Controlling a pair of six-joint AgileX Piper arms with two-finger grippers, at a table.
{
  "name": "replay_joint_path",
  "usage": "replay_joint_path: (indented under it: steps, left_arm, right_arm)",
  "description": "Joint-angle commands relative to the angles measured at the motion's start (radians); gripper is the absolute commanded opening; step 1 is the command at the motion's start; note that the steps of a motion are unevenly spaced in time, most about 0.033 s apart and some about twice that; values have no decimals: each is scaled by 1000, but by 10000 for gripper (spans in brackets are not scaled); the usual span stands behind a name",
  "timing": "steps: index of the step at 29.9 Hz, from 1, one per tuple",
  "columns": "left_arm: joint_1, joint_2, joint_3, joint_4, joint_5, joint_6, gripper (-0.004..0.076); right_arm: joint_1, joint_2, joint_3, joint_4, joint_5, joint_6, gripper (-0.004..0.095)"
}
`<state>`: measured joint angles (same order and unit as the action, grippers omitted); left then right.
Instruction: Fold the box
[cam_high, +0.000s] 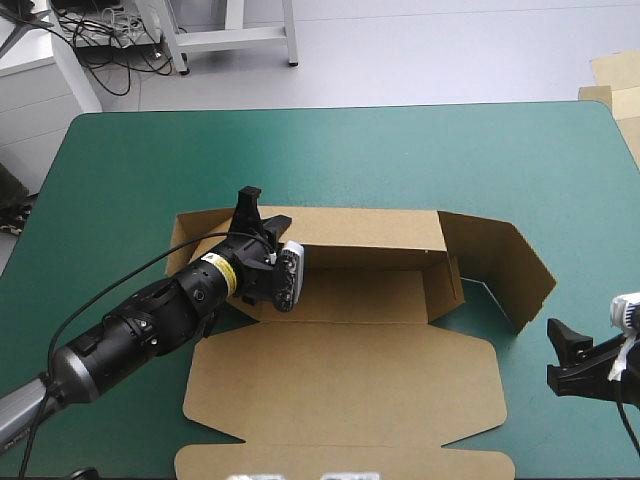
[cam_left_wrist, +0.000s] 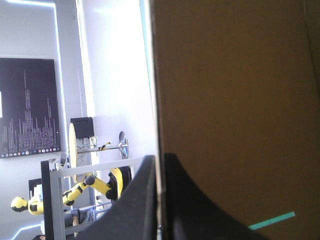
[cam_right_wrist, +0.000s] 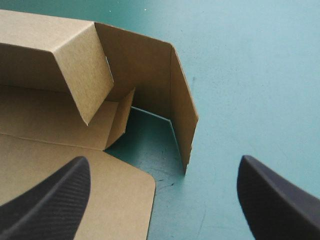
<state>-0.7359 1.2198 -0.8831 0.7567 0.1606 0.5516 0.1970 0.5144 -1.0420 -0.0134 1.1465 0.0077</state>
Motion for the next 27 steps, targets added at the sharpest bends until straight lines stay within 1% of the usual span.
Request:
replay_joint_path:
  steps: [1,4,8,10,17,27]
  left_arm:
    - [-6,-22,-22,11,-60,-2,-10]
    - [-6,-22,-22,11,-34,-2,-10]
    - [-6,-22,-22,7,16,-2,-10]
    - [-6,-22,-22,2,34,-28,-10]
    - [-6,-22,-22,2,34,-72,-10]
    - [-6,-22,-22,2,40,-127,-10]
  right_arm:
    - [-9,28,-50,-14,-91,6,809]
    - [-9,79,-99,-38,-89,48,809]
    - [-9,179,-195,-49,-85,52,809]
    - [-9,232,-246,-49,-78,50,809]
    - [-9,450,-420,-52,-73,45,809]
    - [-9,775,-662,-52,-25,40,809]
